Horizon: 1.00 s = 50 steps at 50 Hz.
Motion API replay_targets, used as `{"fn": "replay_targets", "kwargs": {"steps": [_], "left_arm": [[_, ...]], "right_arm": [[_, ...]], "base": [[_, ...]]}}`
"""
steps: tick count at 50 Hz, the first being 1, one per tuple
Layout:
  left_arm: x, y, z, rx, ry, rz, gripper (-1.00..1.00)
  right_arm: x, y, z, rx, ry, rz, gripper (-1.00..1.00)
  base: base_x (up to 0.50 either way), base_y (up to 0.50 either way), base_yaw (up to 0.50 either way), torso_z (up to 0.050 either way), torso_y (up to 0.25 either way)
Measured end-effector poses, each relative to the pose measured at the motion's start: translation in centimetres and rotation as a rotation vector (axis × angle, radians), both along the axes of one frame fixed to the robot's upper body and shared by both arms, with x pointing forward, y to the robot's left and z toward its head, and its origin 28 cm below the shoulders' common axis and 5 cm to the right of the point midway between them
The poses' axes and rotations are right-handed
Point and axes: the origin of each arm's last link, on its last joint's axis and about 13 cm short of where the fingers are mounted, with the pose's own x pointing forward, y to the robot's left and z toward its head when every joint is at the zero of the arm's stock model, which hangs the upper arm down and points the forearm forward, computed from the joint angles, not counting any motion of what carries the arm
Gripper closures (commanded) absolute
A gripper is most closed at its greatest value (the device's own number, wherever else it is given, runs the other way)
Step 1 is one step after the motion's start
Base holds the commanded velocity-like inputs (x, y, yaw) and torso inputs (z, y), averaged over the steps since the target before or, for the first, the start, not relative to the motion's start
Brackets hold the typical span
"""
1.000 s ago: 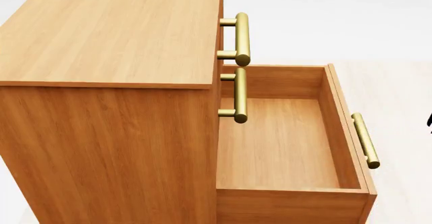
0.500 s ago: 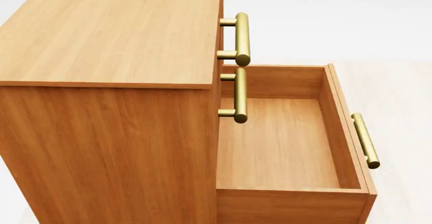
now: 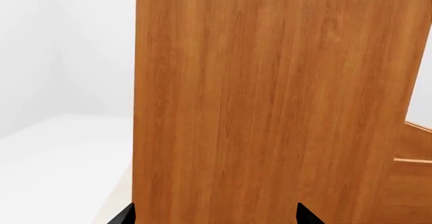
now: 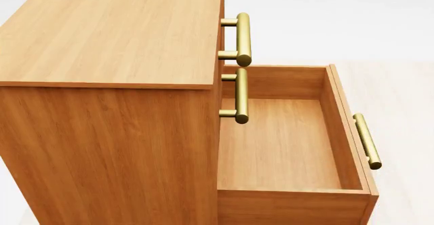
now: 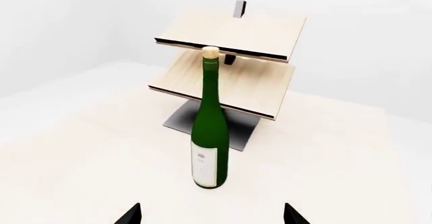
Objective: Put the bowl in the bottom drawer of the cabinet and close it.
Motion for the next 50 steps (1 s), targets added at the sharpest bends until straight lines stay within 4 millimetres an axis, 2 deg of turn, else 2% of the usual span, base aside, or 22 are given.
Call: {"fn": "replay_targets", "kwargs": {"steps": [20,50], "left_arm": [[0.1,0.0,0.0,0.003,-0.001,-0.003,-1.00],[0.1,0.0,-0.1,0.003,-0.002,-0.004,-1.00]], "right_arm": [[0.0,-0.3,-1.2,0.139,0.054,-0.025,-1.00],[-0.4,-1.1,-2.4,0.150,0.146,-0.161,-1.00]], "base": [[0.00,0.00,0.00,0.000,0.000],[0.00,0.00,0.00,0.000,0.000]]}}
